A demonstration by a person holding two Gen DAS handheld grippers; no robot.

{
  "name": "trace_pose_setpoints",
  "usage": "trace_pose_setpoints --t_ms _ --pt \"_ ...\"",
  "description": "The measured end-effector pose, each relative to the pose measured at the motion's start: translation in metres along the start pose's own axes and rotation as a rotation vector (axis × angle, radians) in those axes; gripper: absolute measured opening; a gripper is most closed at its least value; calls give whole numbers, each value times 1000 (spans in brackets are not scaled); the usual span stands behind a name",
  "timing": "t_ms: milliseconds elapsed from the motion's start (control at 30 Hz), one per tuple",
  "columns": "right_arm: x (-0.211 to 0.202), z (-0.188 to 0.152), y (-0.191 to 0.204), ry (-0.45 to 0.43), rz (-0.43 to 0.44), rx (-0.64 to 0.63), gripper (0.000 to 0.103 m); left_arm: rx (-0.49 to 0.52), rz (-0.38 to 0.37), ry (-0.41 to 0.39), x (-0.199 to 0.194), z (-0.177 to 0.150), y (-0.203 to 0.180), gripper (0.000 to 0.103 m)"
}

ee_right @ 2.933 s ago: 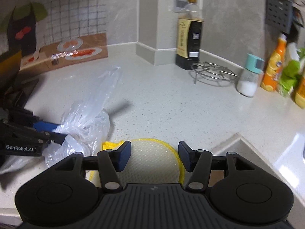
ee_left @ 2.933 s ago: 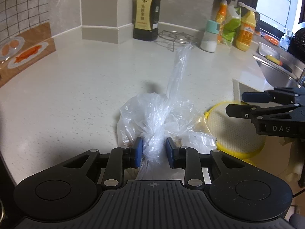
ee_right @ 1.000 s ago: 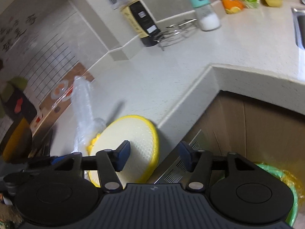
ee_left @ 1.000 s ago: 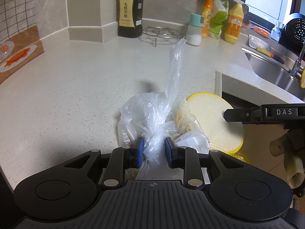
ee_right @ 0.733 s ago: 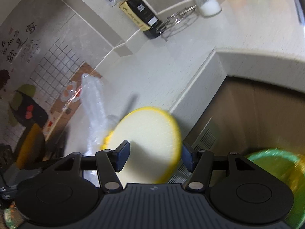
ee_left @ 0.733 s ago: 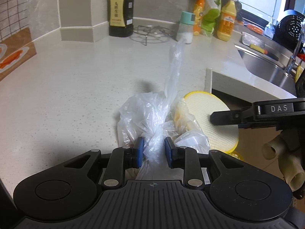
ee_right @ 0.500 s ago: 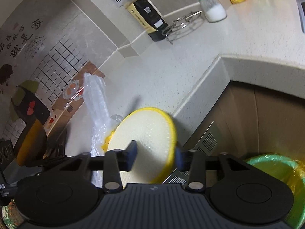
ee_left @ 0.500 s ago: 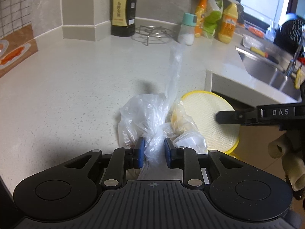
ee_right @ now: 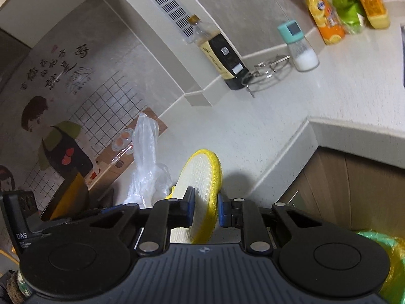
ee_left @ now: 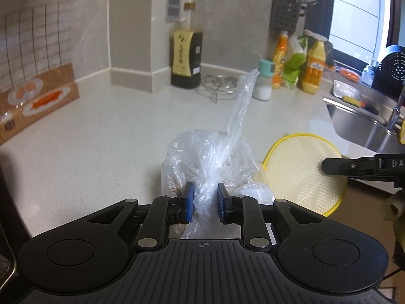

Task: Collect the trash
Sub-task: 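Carry the bag and lid down into the green bin and open both tools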

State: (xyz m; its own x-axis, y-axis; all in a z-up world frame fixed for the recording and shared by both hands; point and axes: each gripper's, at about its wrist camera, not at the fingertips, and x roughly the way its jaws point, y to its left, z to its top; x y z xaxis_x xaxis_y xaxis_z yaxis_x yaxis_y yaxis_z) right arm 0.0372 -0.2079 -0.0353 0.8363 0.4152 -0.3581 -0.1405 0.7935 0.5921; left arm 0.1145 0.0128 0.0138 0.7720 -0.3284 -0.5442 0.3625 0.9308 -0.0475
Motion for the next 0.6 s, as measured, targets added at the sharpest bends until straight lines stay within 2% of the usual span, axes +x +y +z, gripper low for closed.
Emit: trace_pose_setpoints --t_ms 167,333,467,600 --pt "-23 -3 -13 -33 6 4 18 52 -23 -19 -8 2 -33 23" --pt "-61 -17 -39 -87 -35 -3 18 53 -142 -35 -7 -3 -74 23" --pt "-92 -37 -74 -117 -148 -24 18 21 -289 -2 20 -19 -109 23" --pt "-109 -62 -118 -72 -295 -16 18 -9 -393 133 80 -53 -142 23"
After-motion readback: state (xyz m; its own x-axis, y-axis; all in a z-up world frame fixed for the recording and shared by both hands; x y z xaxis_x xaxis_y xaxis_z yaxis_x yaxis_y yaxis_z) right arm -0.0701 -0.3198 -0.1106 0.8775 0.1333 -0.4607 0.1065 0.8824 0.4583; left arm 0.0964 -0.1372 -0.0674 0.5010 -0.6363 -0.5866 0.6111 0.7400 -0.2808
